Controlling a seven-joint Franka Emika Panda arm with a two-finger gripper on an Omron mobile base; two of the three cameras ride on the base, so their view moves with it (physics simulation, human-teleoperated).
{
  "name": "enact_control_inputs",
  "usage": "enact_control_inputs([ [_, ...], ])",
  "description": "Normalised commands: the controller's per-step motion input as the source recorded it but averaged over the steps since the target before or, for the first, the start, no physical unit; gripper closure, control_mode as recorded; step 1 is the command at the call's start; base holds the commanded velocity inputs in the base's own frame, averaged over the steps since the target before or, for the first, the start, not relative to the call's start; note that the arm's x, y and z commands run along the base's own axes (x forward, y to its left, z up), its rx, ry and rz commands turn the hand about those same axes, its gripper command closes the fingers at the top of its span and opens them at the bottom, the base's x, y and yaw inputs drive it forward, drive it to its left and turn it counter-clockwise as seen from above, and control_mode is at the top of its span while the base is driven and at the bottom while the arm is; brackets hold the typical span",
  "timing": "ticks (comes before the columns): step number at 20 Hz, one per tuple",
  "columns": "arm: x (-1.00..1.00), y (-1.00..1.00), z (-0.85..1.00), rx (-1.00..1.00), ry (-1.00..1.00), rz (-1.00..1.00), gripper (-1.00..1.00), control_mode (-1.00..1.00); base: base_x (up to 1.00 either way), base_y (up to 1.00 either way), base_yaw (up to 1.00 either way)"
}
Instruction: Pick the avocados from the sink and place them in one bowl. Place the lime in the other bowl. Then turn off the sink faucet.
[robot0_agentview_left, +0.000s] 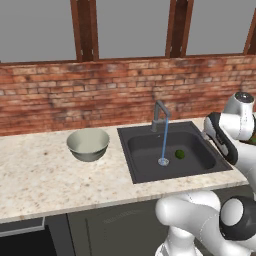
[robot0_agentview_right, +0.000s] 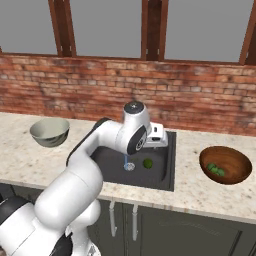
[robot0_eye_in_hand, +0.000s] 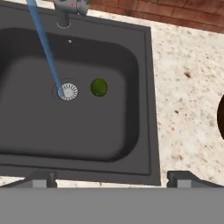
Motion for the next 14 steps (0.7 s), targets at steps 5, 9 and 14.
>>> enact_control_inputs([
  [5, 0.05, 0.2, -0.12, 0.03, 0.0, 0.1, -1.0, -1.0, 0.0, 0.0, 0.0],
  [9, 0.15, 0.2, -0.25, 0.05, 0.0, 0.09, -1.0, -1.0, 0.0, 0.0, 0.0],
  [14, 0.21, 0.19, -0.17, 0.03, 0.0, 0.04, -1.0, -1.0, 0.0, 0.0, 0.0],
])
